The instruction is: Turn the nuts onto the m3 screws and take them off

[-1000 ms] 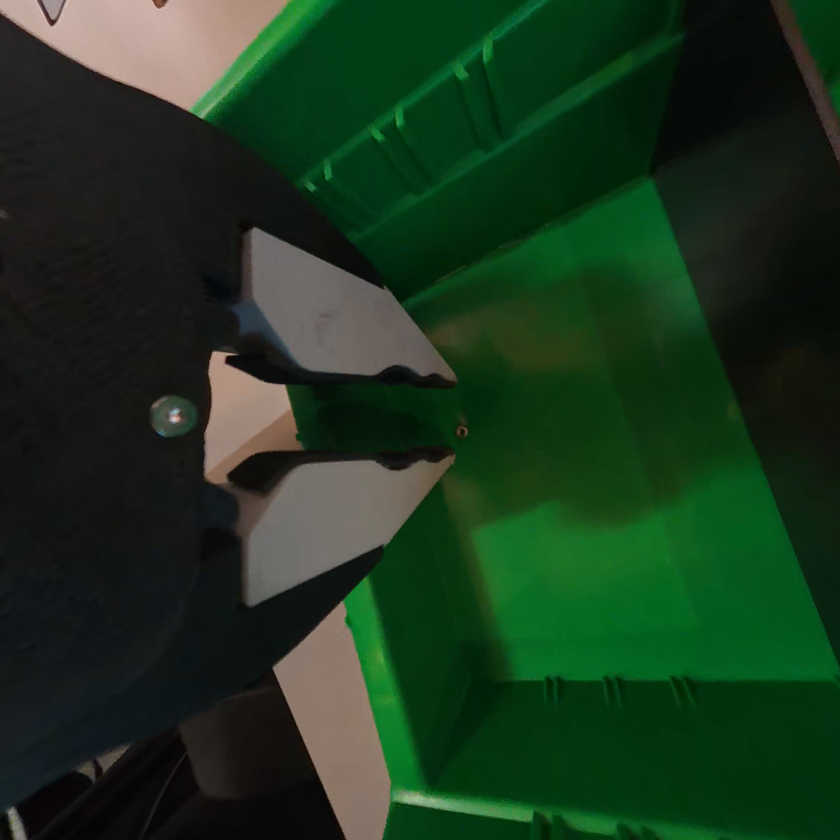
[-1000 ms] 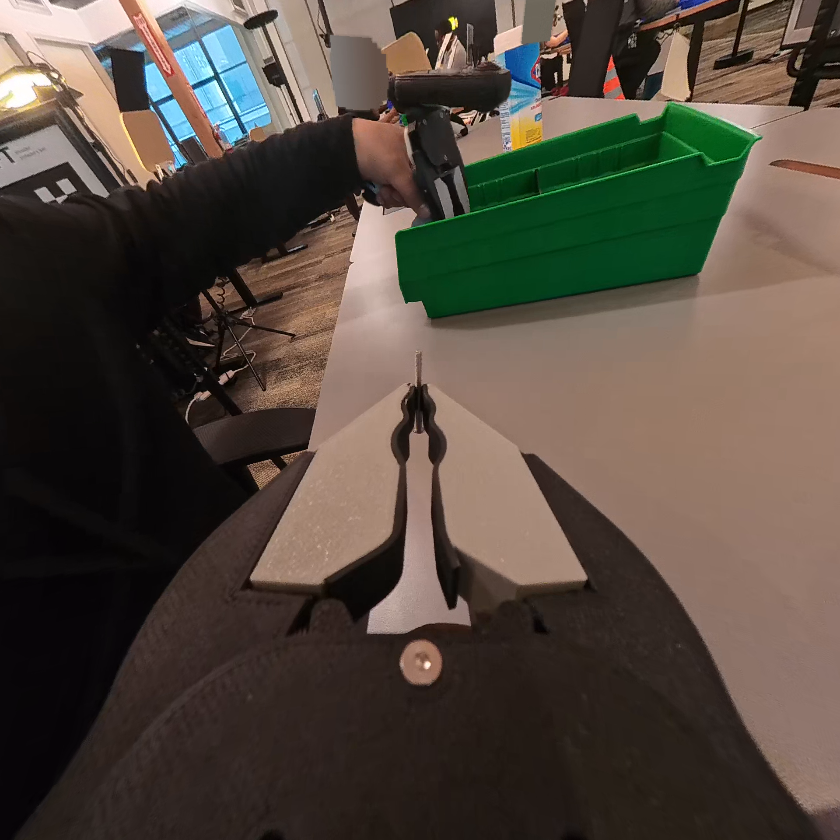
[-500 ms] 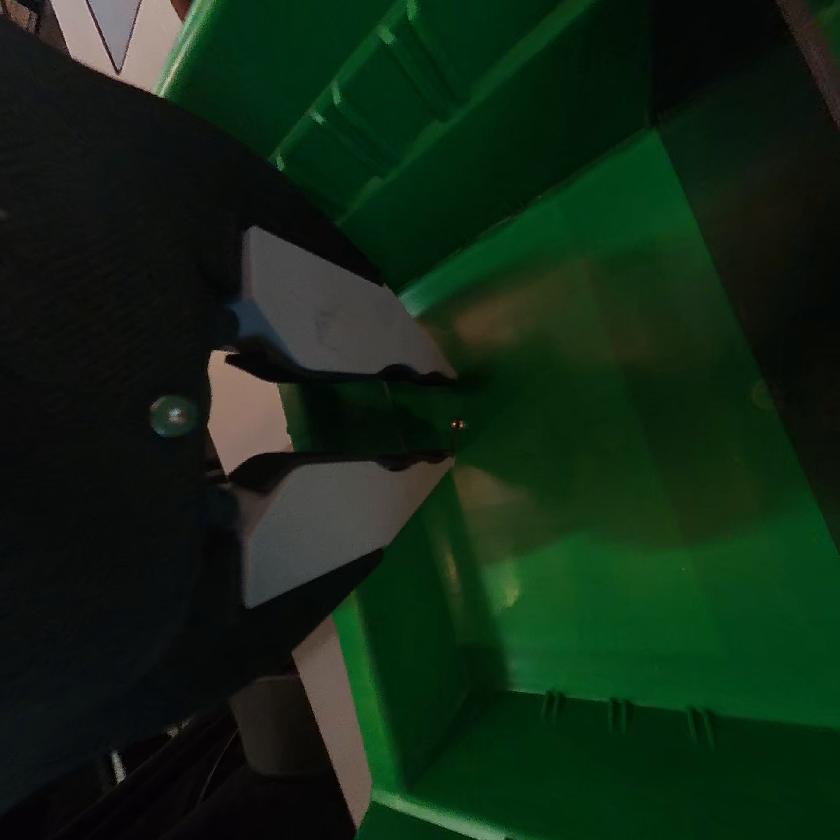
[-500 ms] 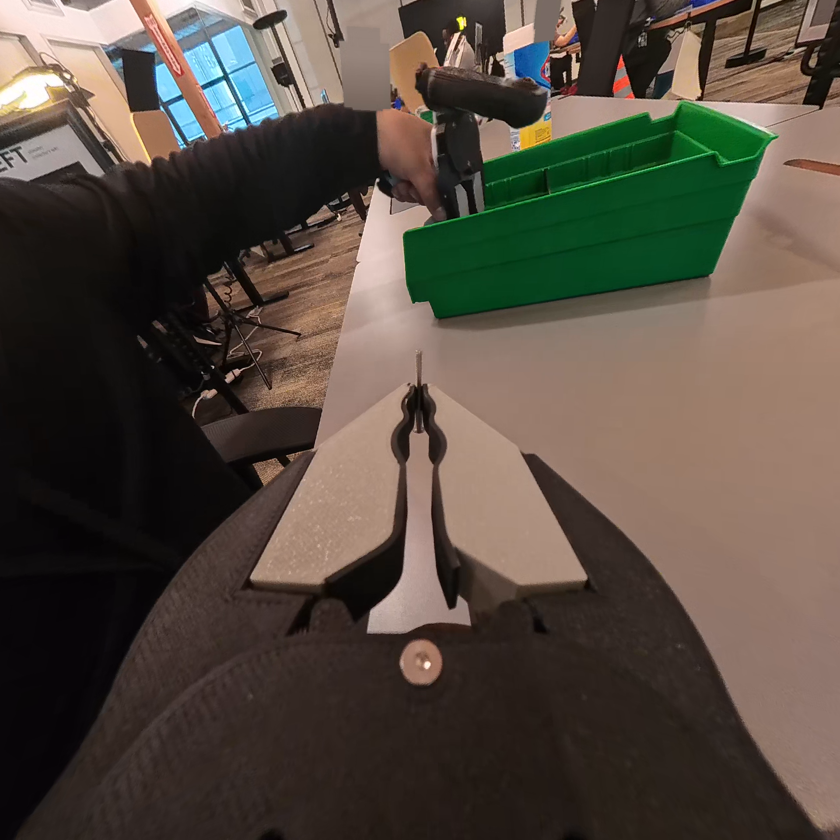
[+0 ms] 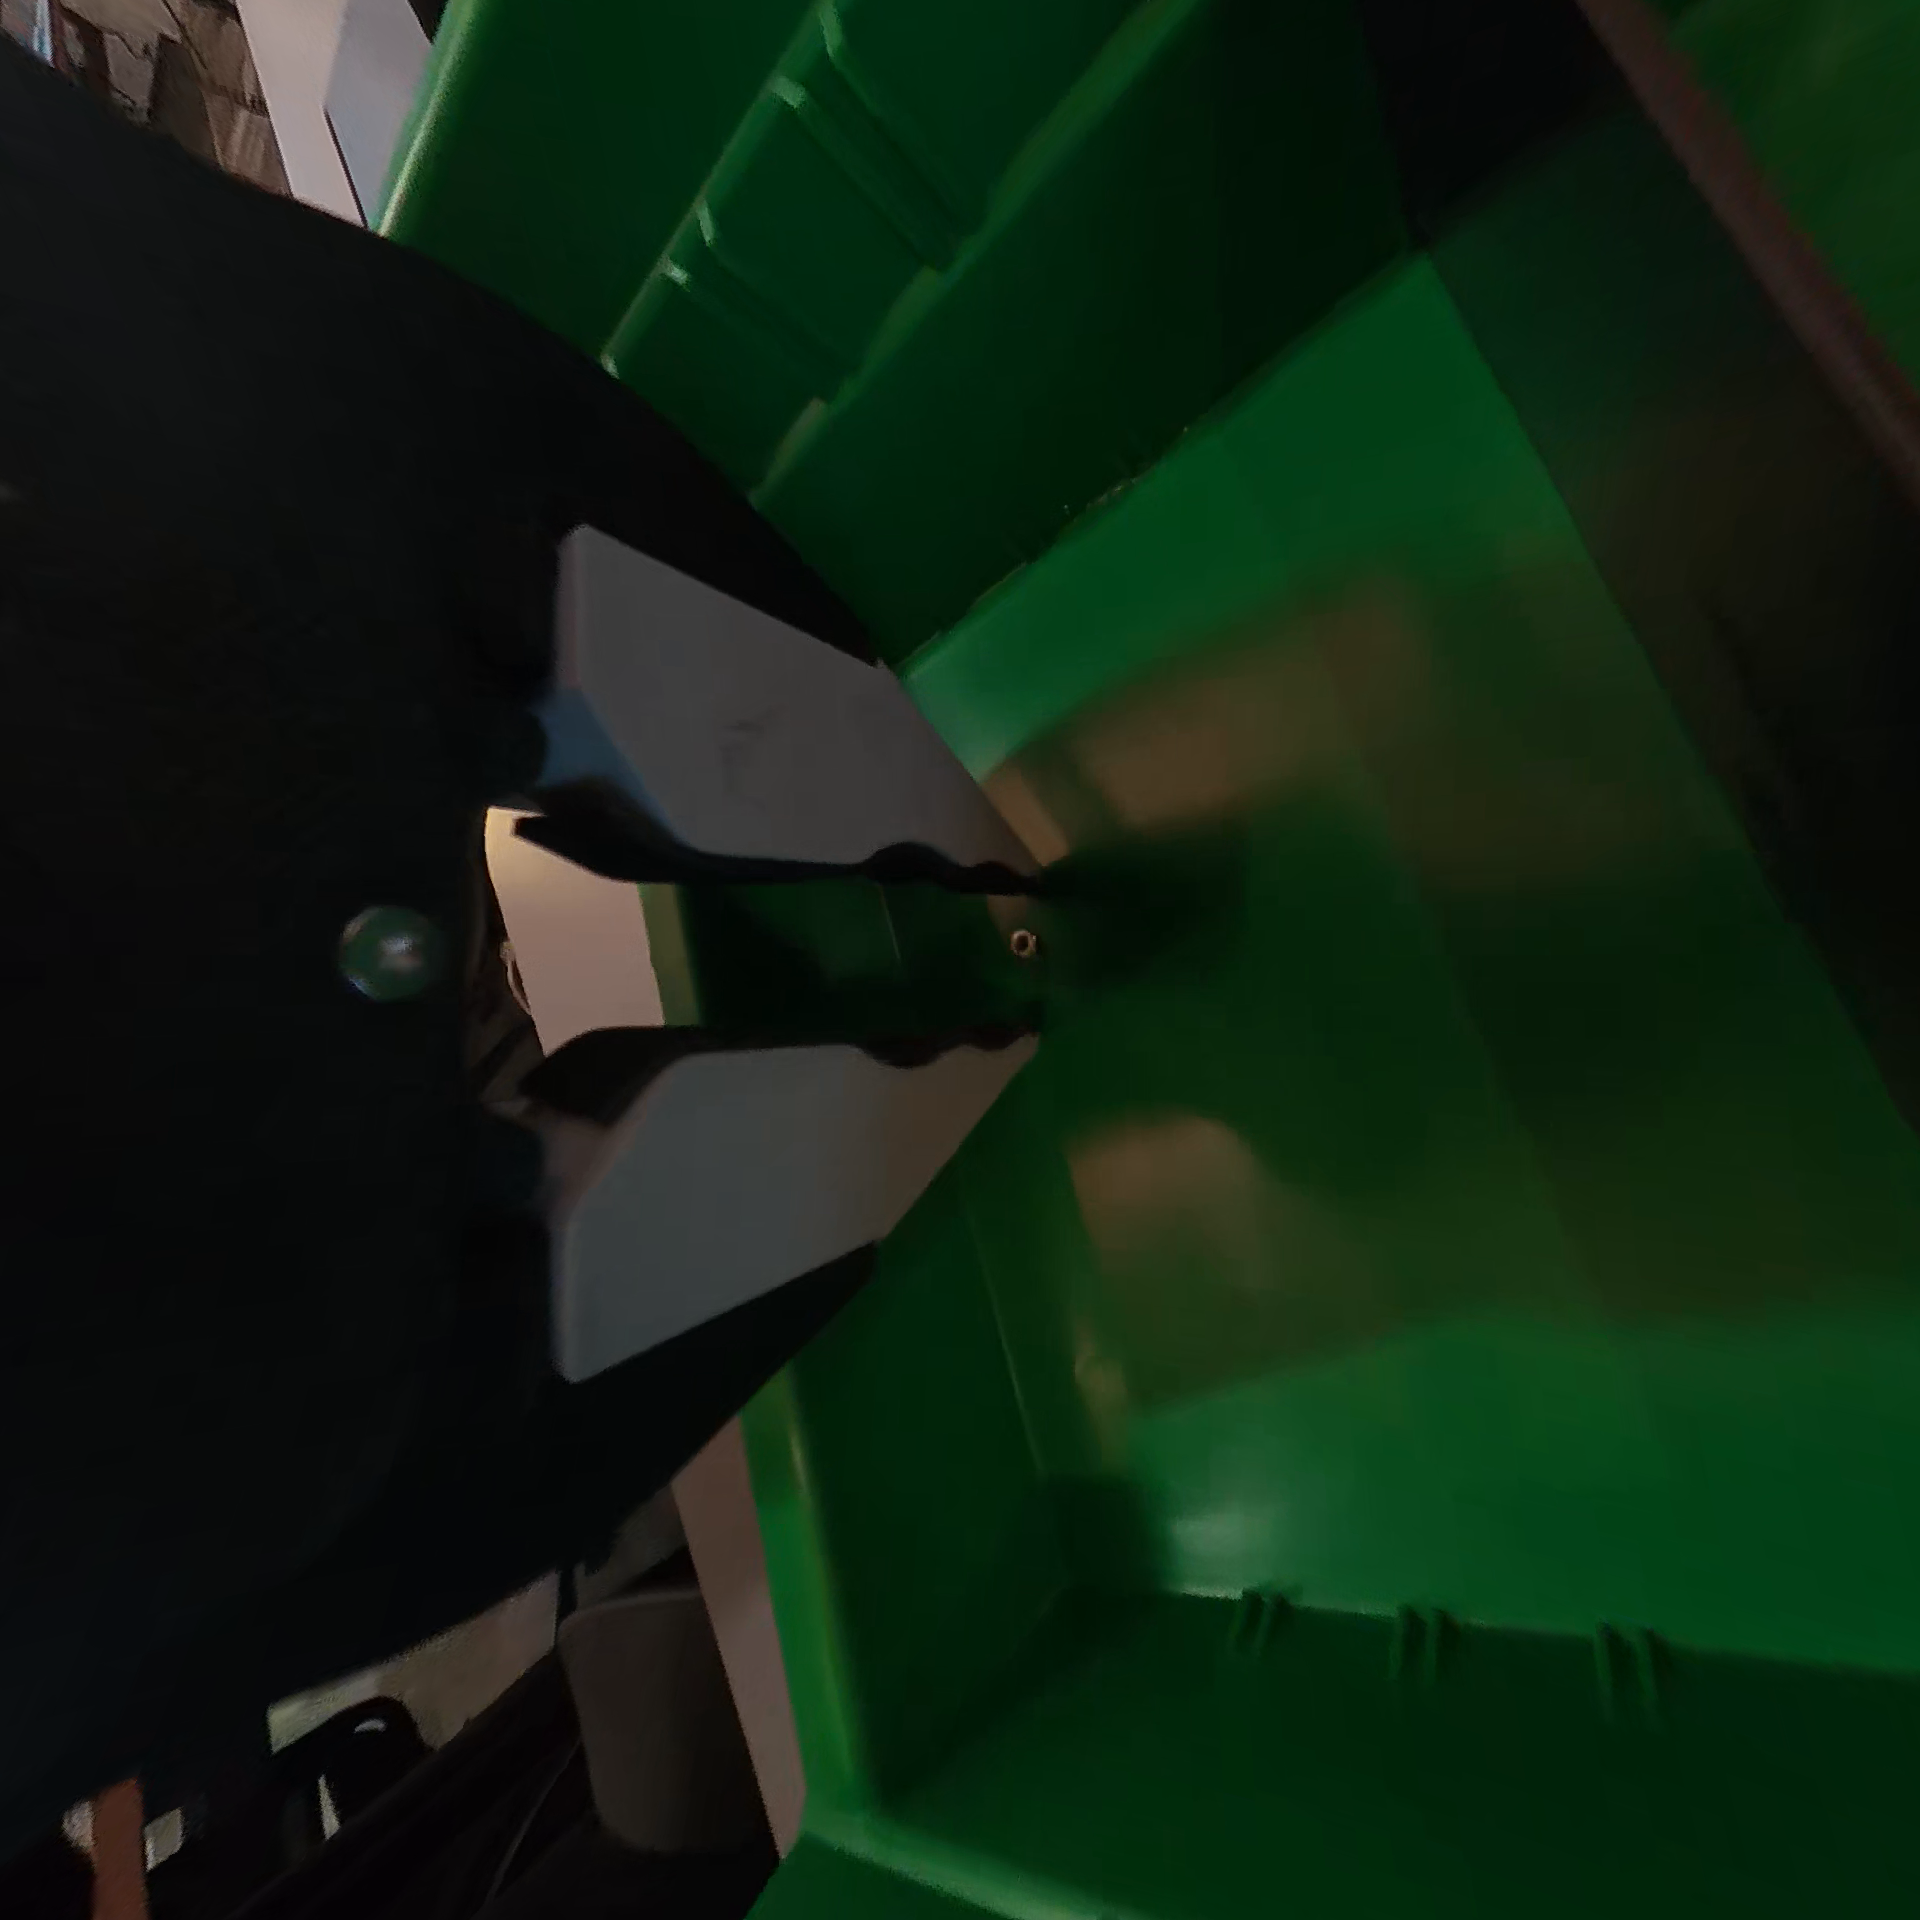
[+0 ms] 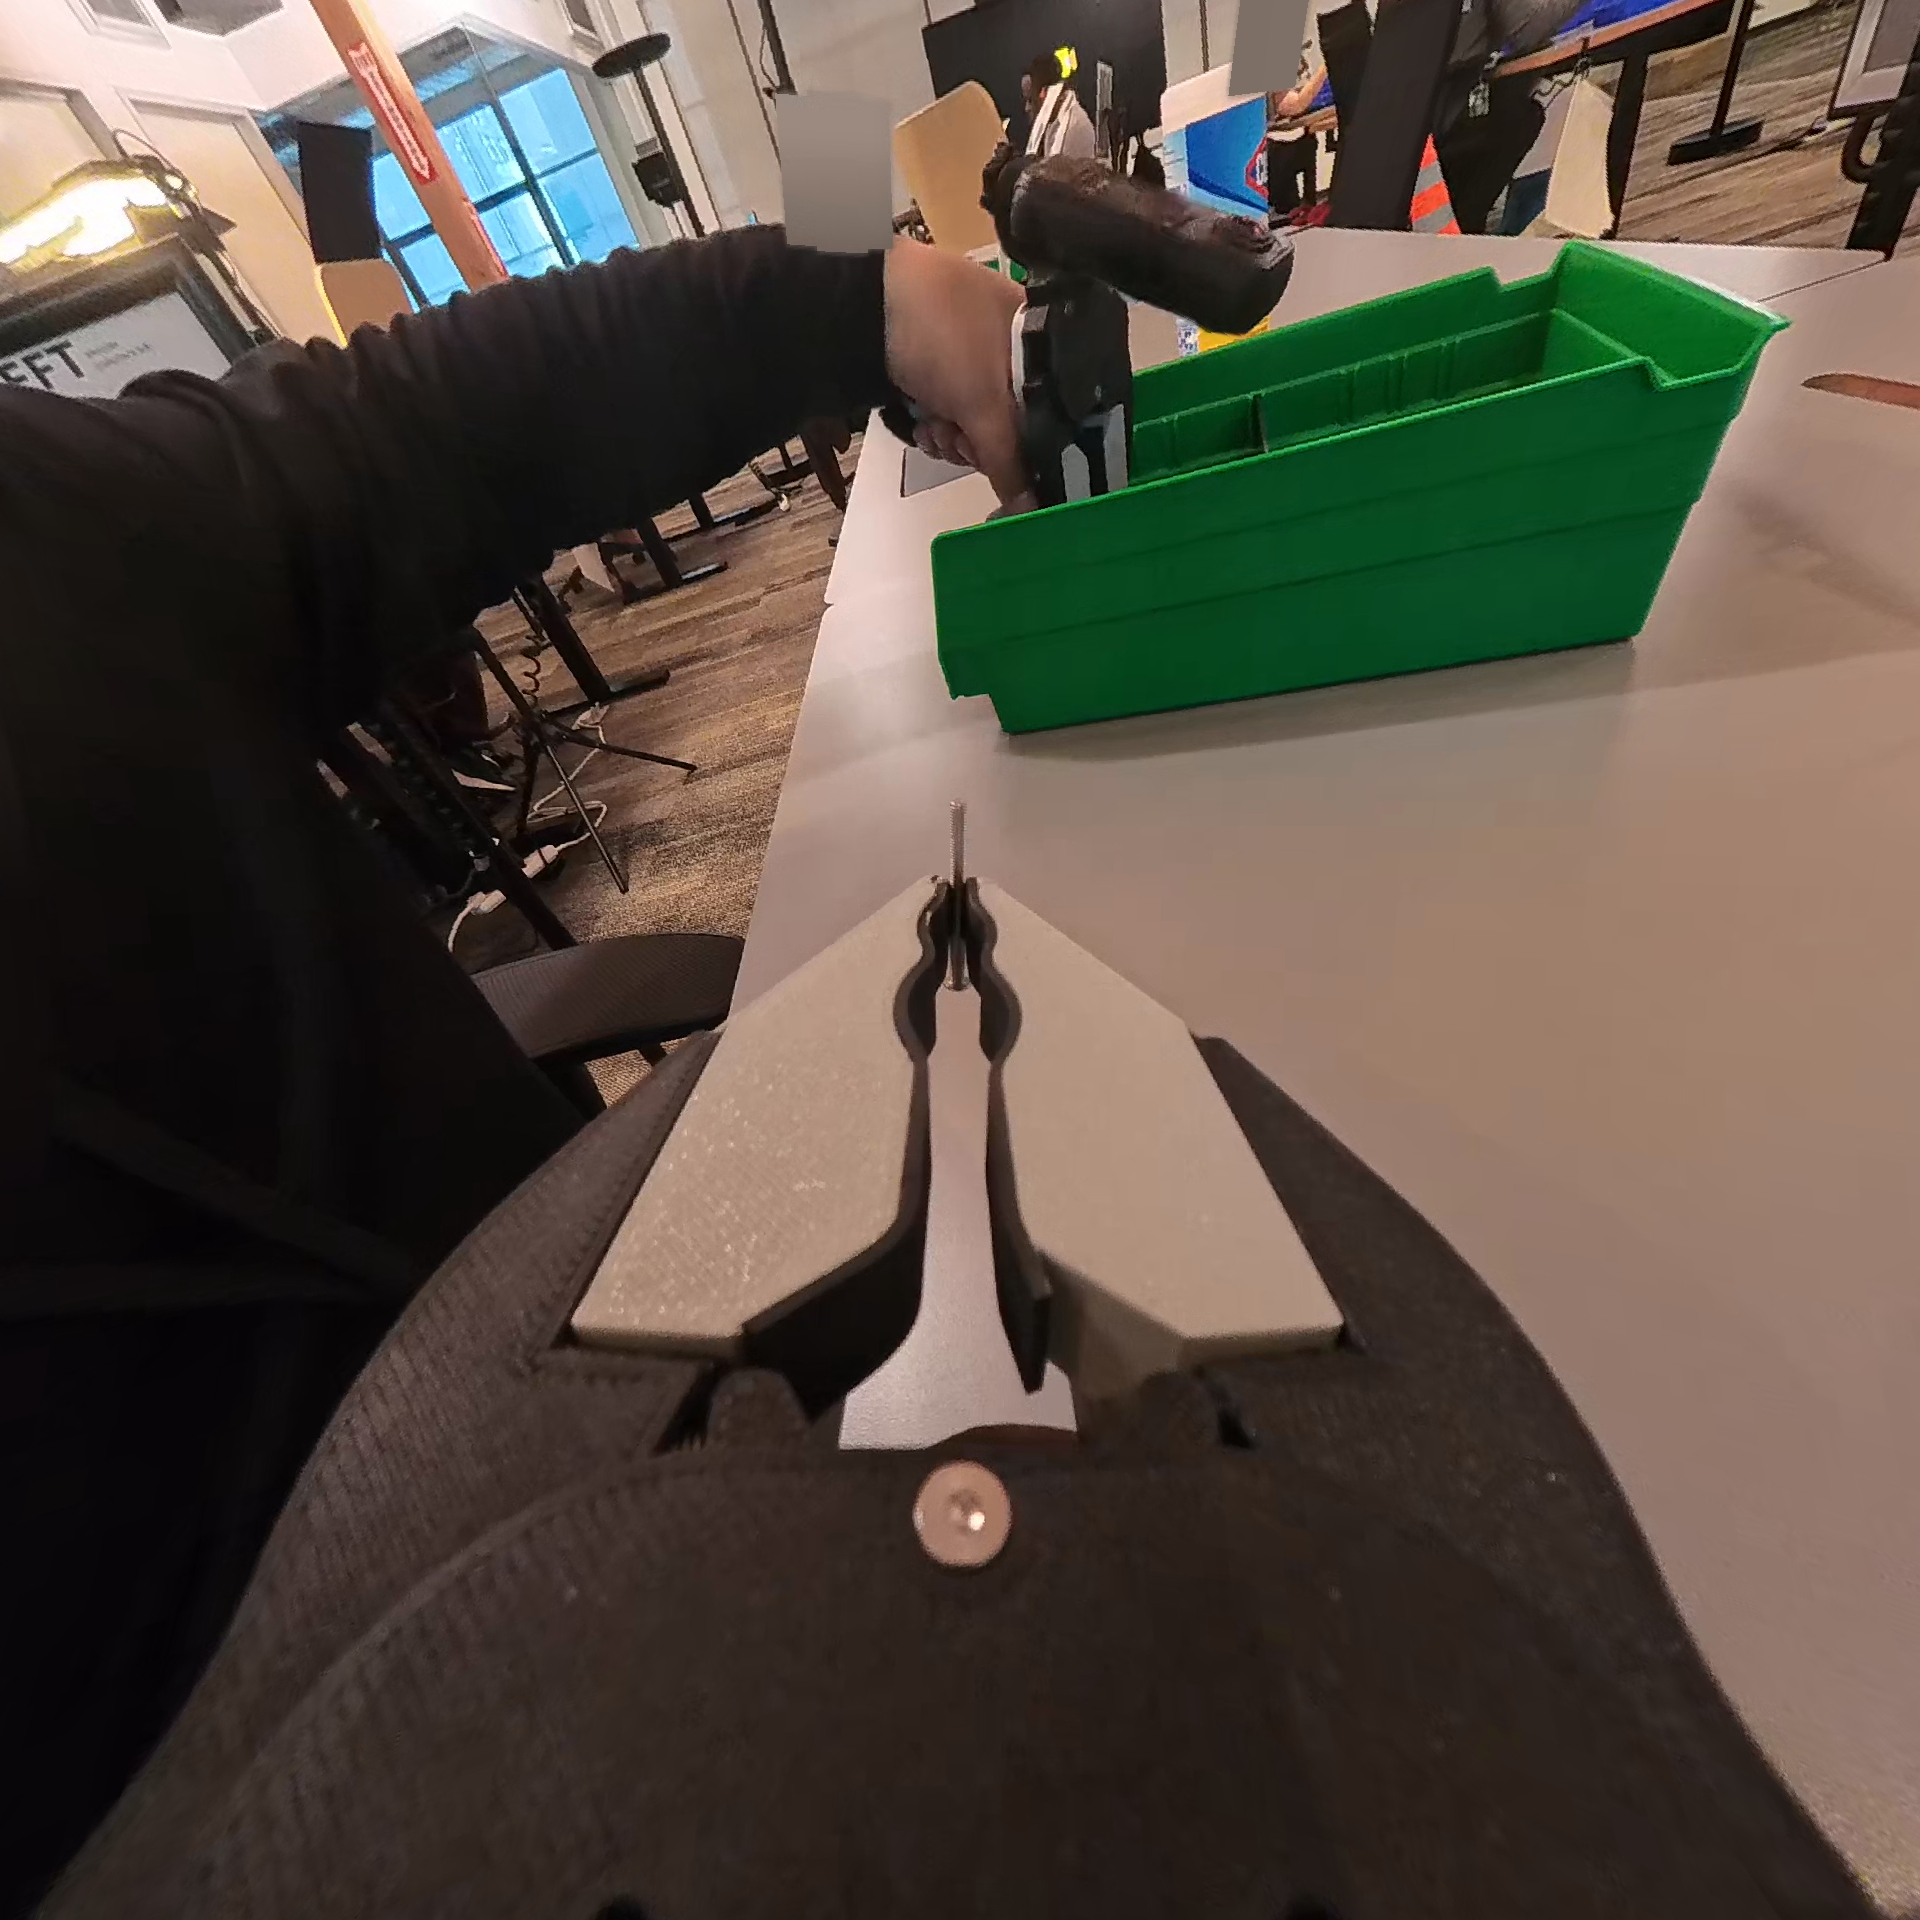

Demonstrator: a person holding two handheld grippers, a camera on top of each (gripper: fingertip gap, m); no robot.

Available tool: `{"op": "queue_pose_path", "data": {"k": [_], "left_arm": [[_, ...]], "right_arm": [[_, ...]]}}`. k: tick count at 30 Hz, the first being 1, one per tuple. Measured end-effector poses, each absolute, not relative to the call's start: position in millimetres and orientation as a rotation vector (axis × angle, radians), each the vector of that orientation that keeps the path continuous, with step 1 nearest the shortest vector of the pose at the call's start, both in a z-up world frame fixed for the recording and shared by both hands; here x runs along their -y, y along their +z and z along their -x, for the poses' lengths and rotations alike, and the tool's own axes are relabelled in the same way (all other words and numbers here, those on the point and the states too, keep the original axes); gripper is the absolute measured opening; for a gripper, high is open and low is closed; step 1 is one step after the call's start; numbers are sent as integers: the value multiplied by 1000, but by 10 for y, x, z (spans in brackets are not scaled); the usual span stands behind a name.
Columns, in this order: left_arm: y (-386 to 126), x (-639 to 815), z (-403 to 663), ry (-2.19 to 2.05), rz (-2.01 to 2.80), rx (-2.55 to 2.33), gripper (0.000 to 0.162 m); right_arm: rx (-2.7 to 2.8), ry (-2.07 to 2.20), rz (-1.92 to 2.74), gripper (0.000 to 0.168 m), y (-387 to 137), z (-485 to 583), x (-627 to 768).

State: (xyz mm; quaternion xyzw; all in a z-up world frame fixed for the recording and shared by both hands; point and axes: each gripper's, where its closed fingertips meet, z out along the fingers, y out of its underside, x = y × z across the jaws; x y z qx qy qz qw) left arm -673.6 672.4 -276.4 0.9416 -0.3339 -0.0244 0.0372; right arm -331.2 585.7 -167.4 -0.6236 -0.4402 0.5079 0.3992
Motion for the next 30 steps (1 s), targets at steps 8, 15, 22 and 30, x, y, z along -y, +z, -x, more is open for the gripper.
{"op": "queue_pose_path", "data": {"k": [8,15,22,30], "left_arm": [[-2766,-6715,6738,-106,-2897,1031,16],[-2768,-6741,6762,-142,-2918,1050,4],[-2764,-6799,6729,-141,-2954,1105,4],[-2645,-6860,6709,-73,-3068,1185,1]], "right_arm": [[1115,1288,1575,0,-1666,3311,-5850],[1121,1288,1572,0,-1669,3319,-5834],[1125,1281,1578,0,-1682,3318,-5837],[1110,1247,1598,0,-1704,3289,-5902]]}}
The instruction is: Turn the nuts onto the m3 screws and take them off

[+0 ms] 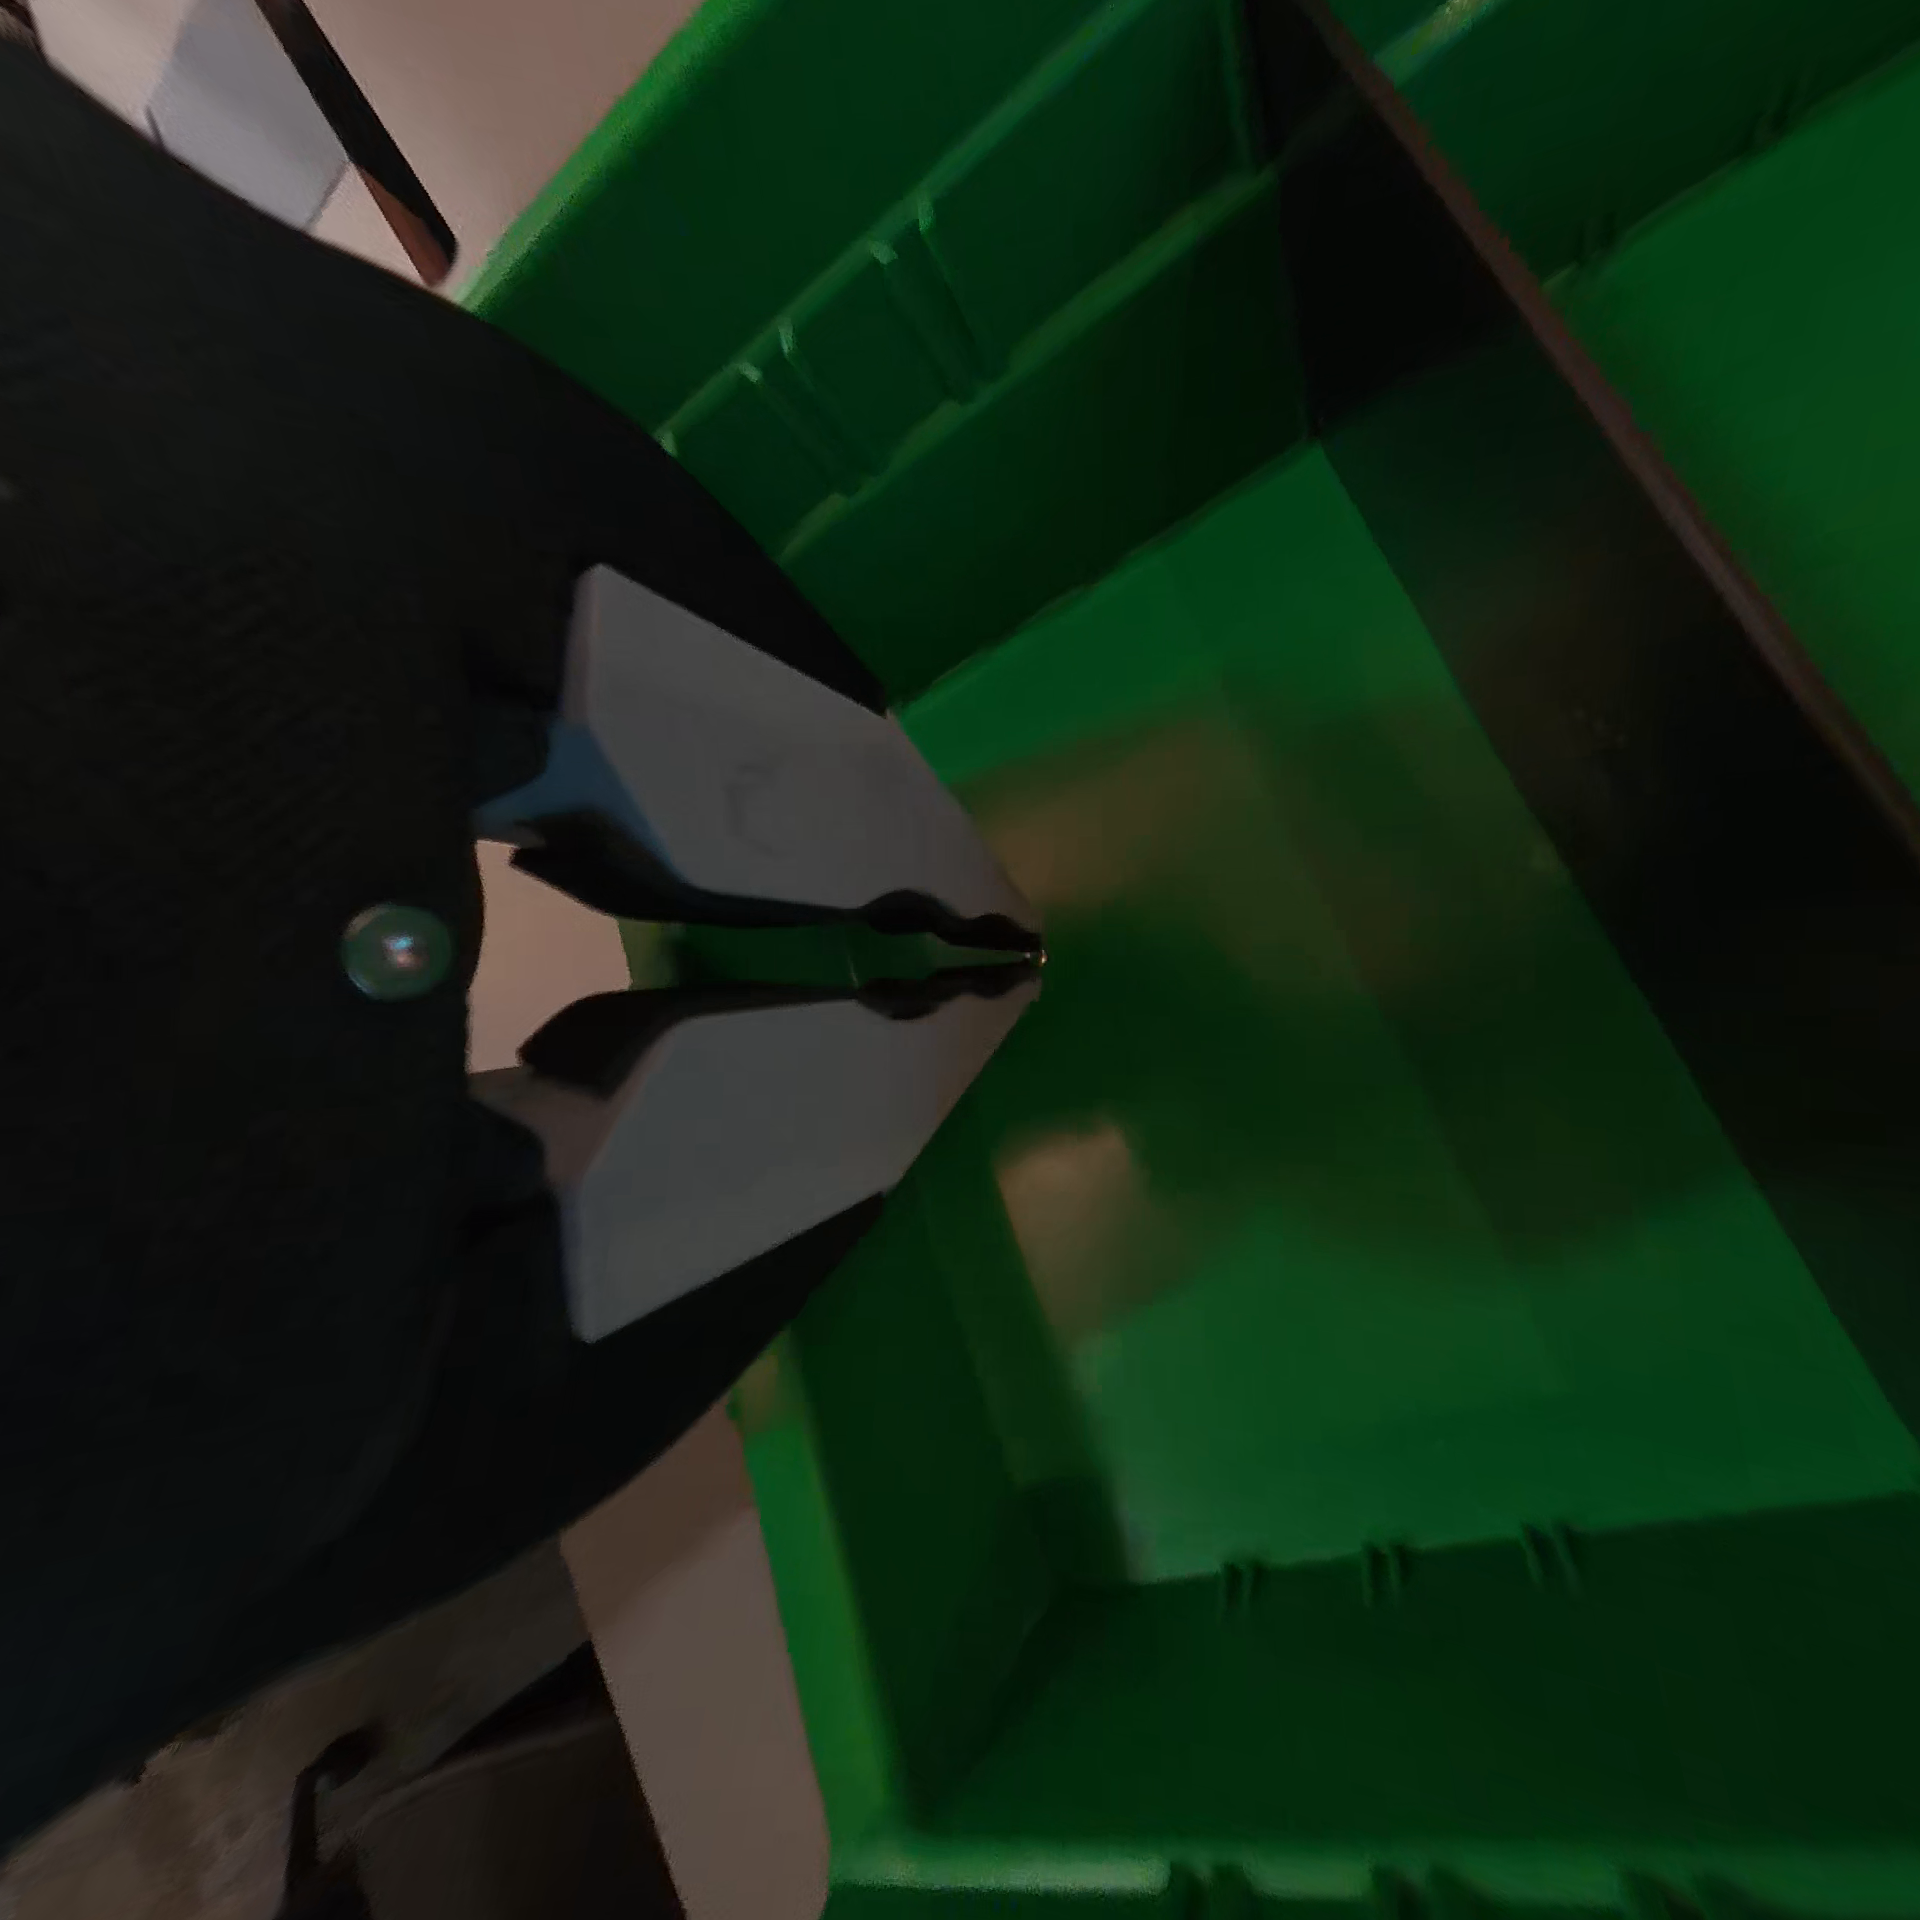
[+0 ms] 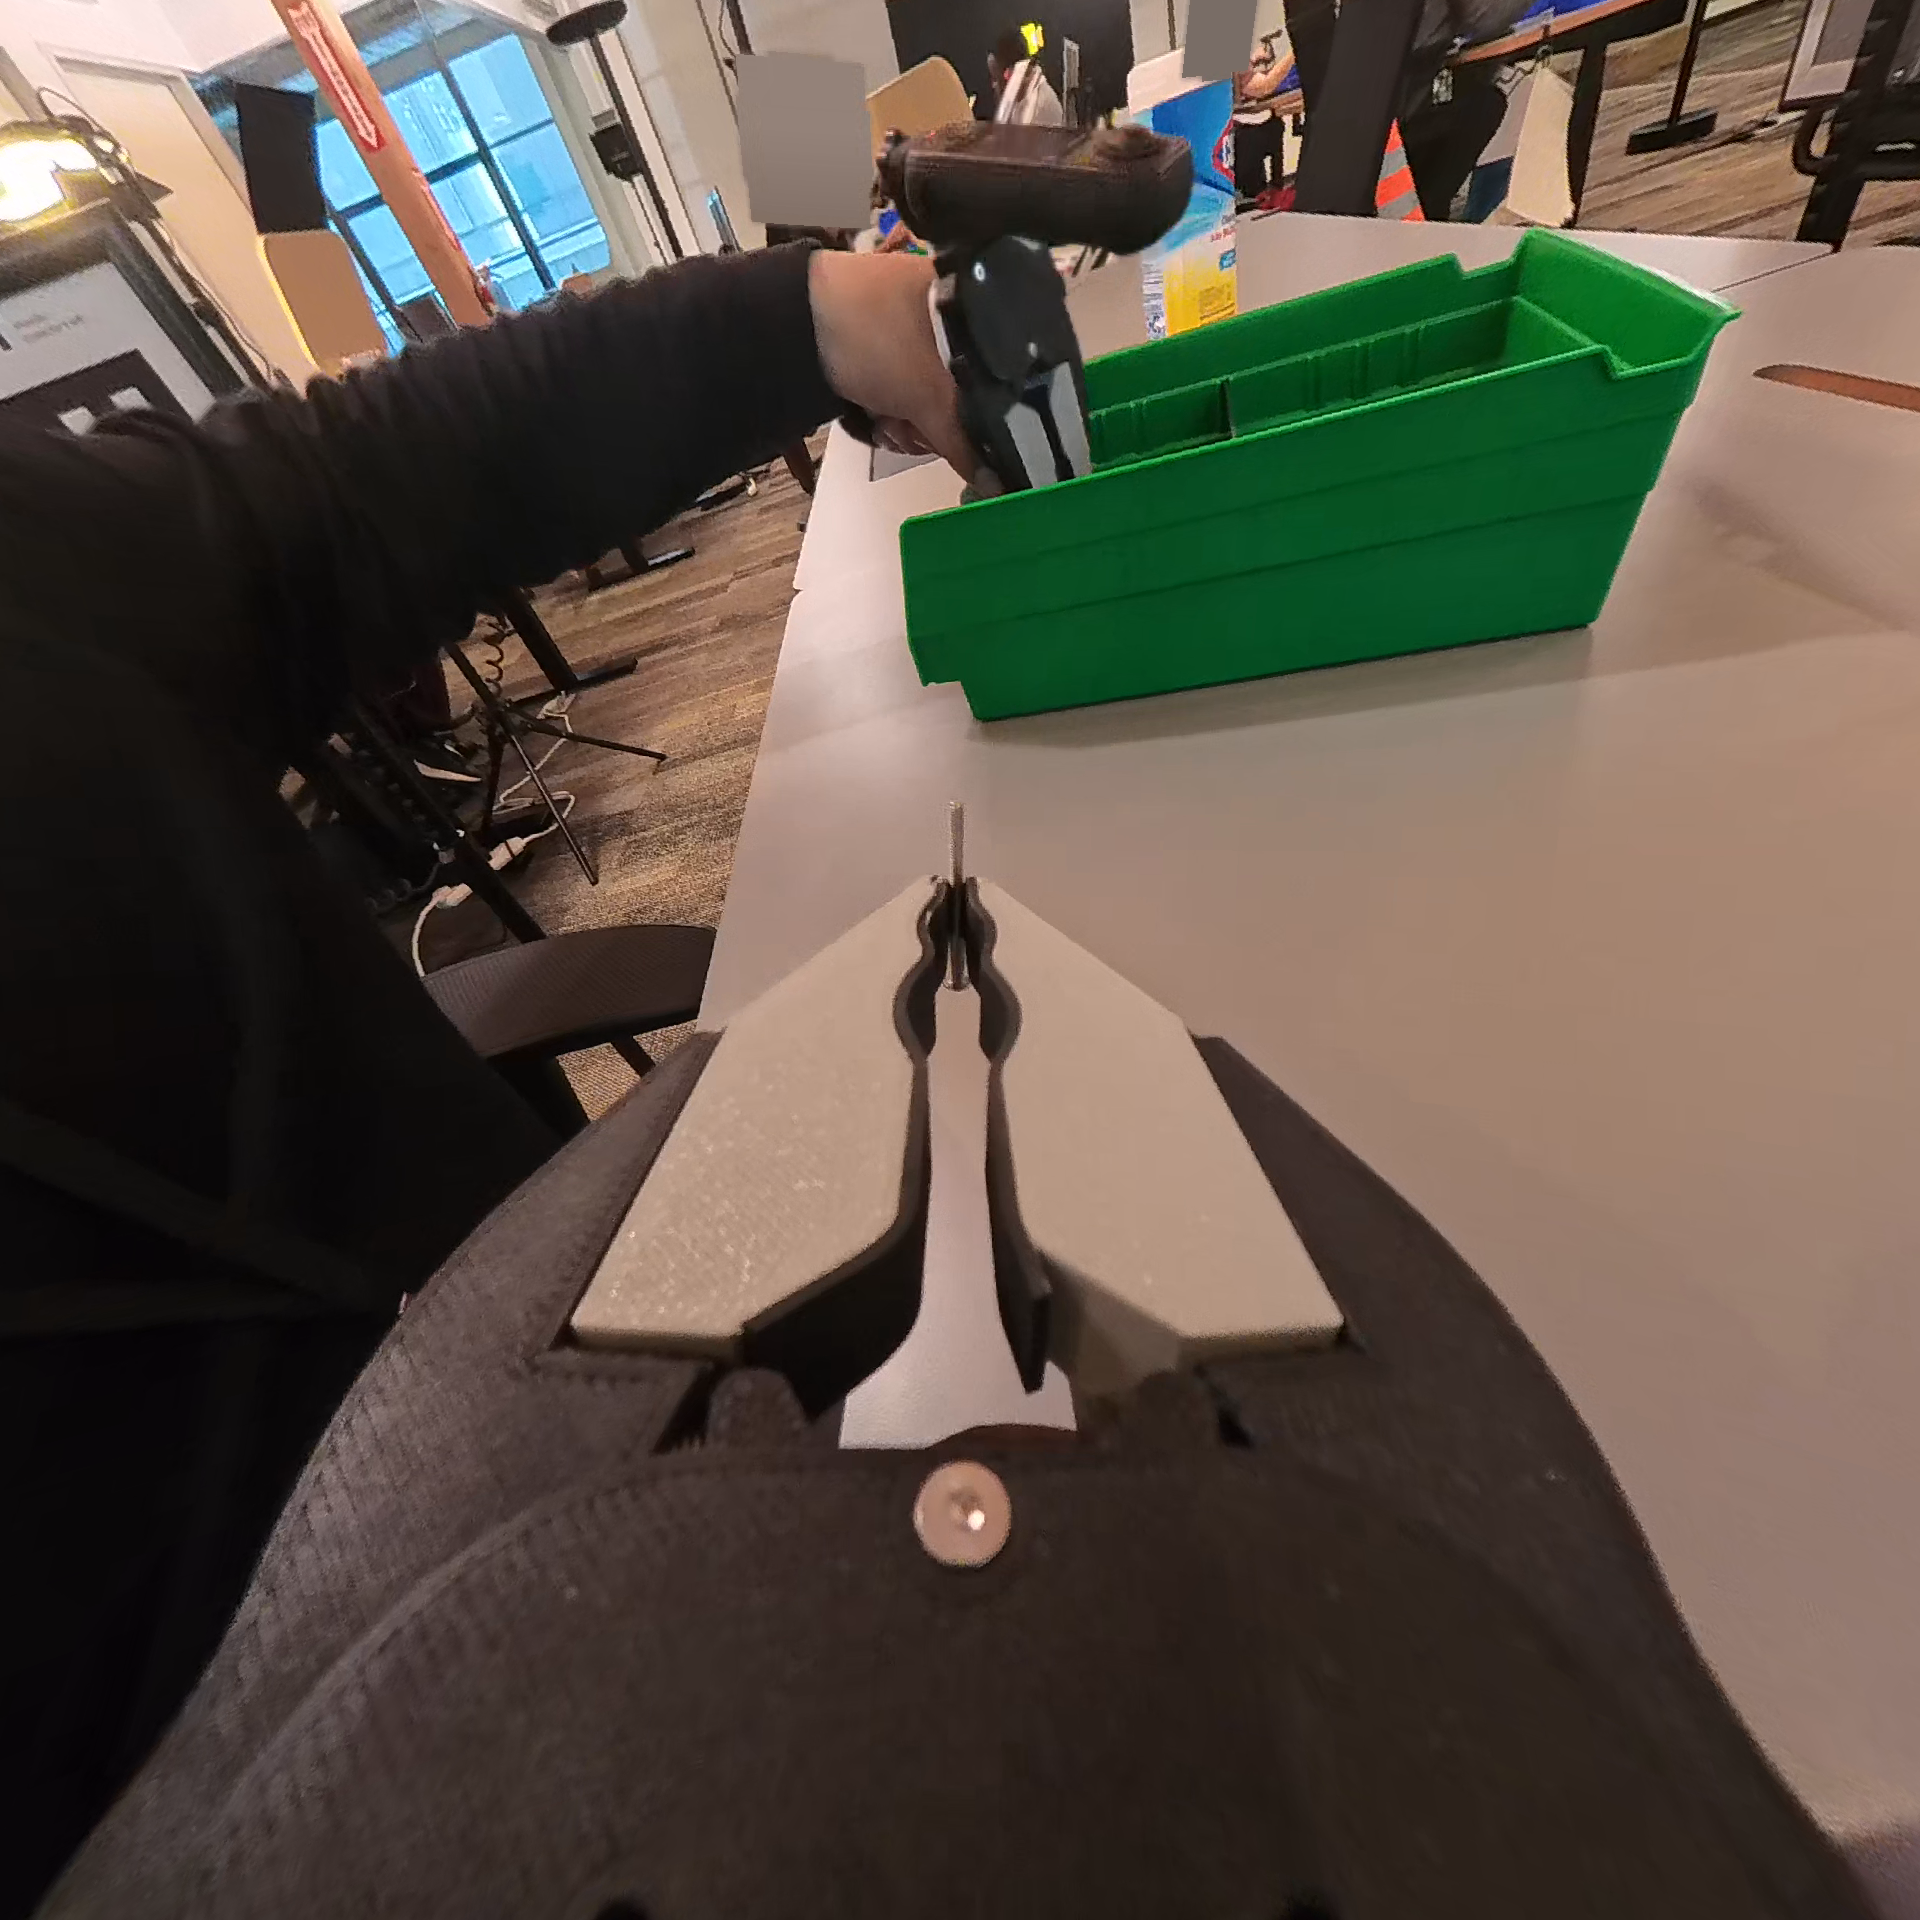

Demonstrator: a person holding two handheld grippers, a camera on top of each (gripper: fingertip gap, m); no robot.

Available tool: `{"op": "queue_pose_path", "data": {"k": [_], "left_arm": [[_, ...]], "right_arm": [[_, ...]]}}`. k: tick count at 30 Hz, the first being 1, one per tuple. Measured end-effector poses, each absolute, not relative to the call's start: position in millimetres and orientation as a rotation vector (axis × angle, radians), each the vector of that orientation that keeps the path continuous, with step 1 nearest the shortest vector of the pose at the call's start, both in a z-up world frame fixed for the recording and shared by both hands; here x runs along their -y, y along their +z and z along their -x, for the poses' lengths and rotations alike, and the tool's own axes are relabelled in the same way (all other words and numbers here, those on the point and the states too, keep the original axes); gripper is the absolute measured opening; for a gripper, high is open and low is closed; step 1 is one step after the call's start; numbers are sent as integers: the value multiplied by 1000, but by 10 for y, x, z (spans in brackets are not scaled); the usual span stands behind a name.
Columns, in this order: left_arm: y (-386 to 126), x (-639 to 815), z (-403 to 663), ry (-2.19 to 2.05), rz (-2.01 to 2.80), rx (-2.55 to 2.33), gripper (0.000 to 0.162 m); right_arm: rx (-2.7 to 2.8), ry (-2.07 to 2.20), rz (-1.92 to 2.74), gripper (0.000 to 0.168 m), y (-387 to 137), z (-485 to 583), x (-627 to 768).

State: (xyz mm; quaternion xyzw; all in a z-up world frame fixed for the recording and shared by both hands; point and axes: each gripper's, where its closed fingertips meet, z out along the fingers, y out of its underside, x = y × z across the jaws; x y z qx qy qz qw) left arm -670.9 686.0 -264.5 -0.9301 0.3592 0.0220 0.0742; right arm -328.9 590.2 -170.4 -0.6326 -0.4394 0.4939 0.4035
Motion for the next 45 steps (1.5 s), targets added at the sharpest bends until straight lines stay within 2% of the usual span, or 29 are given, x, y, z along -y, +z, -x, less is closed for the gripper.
{"op": "queue_pose_path", "data": {"k": [9,18,25,31,38,45], "left_arm": [[-2547,-6860,6727,-24,2749,-1036,1],[-2096,-6838,6464,-188,2462,-1074,1],[-1580,-6709,5756,-259,2066,-1210,1],[-1353,-6350,4738,-431,1724,-1395,1],[-1679,-6088,3597,-612,1448,-1541,1],[-2072,-6265,3200,-557,1396,-1550,1]], "right_arm": [[1105,1241,1606,0,-1720,3286,-5918],[1165,1117,1649,0,-1843,3278,-5967],[1195,1052,1667,0,-1904,3248,-6026],[1273,963,1691,0,-1972,3187,-6088],[1473,686,1729,0,-2139,3088,-6216],[1624,372,1746,0,-2460,2981,-6391]]}}
